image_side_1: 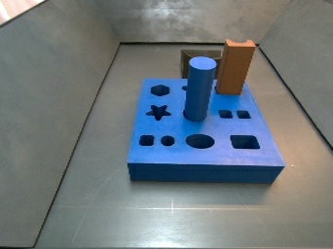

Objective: Pick up the hexagon object. Move up. Move to above the board. Insert the hexagon object.
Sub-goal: Move to above the board.

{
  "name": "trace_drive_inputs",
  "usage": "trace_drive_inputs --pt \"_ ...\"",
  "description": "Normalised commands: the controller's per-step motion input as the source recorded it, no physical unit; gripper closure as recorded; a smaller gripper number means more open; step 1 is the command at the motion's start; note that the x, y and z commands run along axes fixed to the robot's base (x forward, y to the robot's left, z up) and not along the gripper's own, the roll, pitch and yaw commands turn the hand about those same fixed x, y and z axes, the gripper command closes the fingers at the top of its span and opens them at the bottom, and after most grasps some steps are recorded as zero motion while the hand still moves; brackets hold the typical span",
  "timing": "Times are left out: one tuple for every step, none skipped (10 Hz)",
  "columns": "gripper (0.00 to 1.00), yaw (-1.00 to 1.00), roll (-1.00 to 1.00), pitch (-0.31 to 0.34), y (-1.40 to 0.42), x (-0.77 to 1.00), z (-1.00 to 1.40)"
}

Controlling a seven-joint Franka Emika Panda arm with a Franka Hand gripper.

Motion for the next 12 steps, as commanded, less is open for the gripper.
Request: trace_drive_inputs --pt "1.0 0.01 -0.01 0.008 -1.0 0.13 0.05" --pt "1.0 0.01 -0.02 0.011 -1.0 0.13 0.05" --pt "1.0 0.01 -0.01 0.011 -1.0 0.13 0.06" --pt "1.0 0.01 0.0 0.02 -1.0 0.13 0.06" --pt "1.0 0.01 -0.01 0.031 -1.0 0.14 0.06" --pt "1.0 0.01 -0.01 0.045 -1.0 0.14 0.06" --pt "1.0 0.01 -0.01 0.063 -1.0 0.16 0.06" --pt "1.0 0.01 0.0 0.074 -1.0 0.17 0.06" --pt "1.0 0.01 0.0 0.092 -1.0 0.18 0.07" --pt "1.0 0.01 0.0 0.104 -1.0 0.2 0.07" --pt "1.0 0.01 0.01 0.121 -1.0 0.22 0.08" --pt "1.0 0.01 0.02 0.128 -0.99 0.24 0.09"
